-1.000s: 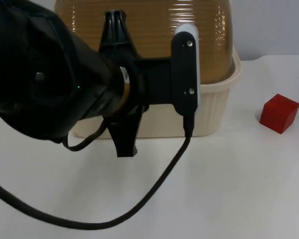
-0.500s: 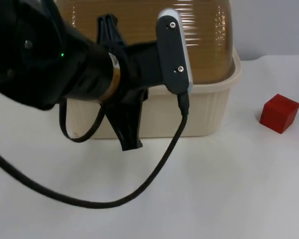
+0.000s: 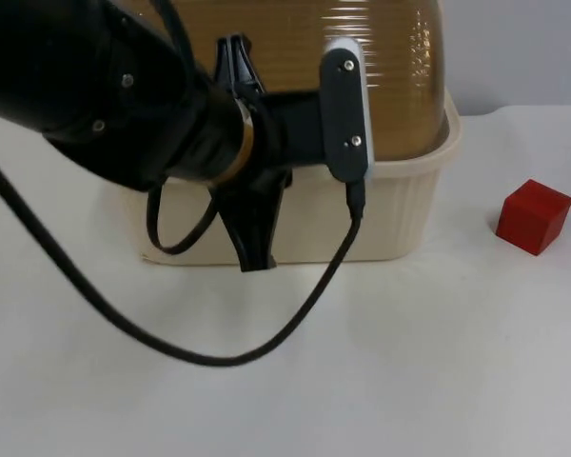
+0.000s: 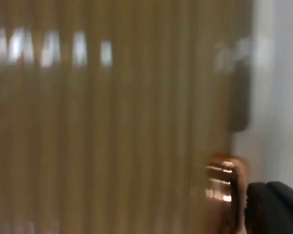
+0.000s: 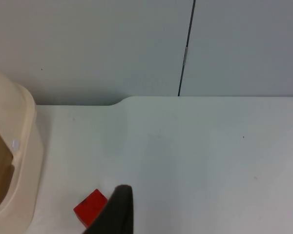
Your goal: Open the box lid with the left hand, place the block into the box with the right hand, then close the box lid with the left hand.
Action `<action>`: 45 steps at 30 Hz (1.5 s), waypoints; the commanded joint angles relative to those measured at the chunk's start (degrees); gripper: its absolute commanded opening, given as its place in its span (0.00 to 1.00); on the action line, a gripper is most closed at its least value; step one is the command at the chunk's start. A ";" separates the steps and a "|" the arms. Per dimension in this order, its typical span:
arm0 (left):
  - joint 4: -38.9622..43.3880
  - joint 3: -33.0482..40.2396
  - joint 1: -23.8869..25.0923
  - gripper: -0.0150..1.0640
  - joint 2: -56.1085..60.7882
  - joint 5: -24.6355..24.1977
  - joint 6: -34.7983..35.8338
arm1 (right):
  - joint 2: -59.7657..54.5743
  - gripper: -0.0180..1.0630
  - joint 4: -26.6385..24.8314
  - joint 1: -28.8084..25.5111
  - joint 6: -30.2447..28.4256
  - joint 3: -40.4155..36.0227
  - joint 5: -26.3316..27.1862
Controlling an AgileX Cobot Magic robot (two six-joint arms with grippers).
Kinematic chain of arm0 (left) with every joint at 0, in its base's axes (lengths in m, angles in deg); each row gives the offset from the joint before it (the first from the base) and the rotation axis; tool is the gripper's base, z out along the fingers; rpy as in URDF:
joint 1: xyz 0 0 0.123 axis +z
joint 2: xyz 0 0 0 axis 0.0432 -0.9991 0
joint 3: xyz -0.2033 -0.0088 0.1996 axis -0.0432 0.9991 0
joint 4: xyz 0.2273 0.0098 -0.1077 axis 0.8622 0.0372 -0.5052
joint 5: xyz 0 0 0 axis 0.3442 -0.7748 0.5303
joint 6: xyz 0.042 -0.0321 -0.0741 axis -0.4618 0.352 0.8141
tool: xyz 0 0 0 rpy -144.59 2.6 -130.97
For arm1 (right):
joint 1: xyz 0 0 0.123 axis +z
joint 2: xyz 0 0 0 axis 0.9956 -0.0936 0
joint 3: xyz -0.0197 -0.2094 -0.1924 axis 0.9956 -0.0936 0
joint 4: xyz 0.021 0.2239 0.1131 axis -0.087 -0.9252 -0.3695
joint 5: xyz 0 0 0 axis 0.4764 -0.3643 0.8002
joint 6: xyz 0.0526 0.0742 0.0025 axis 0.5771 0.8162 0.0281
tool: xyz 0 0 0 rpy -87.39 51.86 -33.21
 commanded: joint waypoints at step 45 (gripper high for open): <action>-0.02 -16.45 8.87 0.01 -3.09 -3.08 -0.69 | 0.17 0.98 0.01 0.03 -0.46 0.05 0.89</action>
